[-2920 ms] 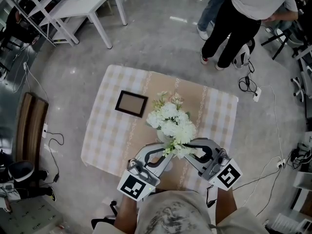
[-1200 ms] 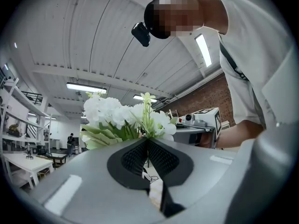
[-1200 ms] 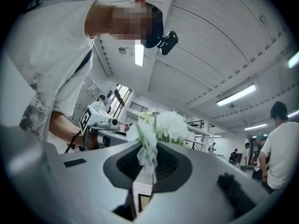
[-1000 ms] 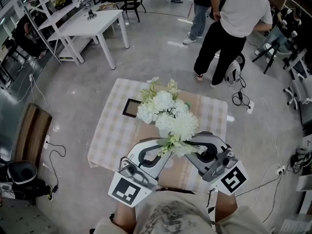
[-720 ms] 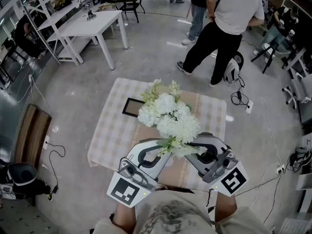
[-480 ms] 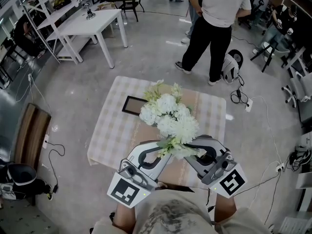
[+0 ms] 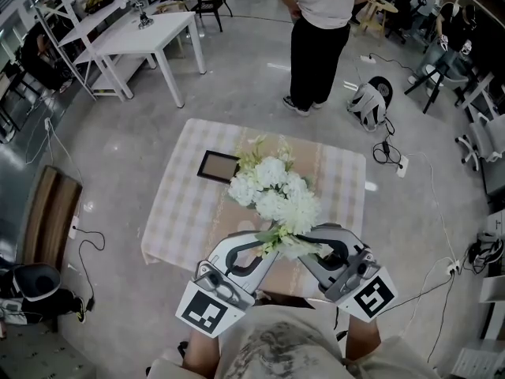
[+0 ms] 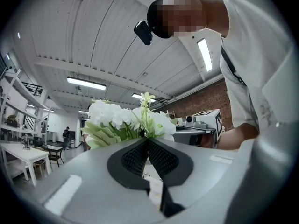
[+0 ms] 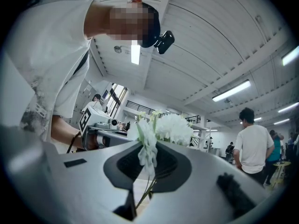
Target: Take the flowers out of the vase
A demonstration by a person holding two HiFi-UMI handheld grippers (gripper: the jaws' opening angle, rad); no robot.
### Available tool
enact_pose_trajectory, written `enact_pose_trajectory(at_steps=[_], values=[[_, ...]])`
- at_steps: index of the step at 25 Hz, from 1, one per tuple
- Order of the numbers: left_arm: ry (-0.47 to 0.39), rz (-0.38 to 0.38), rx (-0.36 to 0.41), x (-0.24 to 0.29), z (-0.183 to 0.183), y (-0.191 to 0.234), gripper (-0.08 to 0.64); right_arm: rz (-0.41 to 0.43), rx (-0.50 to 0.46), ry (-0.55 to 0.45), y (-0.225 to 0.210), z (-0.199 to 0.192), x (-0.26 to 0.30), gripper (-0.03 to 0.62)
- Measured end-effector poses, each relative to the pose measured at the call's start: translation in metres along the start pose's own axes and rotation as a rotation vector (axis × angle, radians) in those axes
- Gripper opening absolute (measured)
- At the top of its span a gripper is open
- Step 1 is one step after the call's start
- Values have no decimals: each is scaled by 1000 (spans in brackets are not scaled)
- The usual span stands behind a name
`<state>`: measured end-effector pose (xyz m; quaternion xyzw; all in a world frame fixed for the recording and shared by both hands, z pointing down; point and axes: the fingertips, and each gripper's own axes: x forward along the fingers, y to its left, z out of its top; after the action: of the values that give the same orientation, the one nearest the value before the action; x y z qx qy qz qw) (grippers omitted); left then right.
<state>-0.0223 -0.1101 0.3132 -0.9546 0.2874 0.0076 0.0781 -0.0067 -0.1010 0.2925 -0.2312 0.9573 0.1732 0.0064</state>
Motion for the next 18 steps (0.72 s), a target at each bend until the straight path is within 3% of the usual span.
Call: enact_pose_trajectory(at_steps=[18], values=[[22,3,0,-1,-7,0,11,8,10,11,2,-6,1,37]])
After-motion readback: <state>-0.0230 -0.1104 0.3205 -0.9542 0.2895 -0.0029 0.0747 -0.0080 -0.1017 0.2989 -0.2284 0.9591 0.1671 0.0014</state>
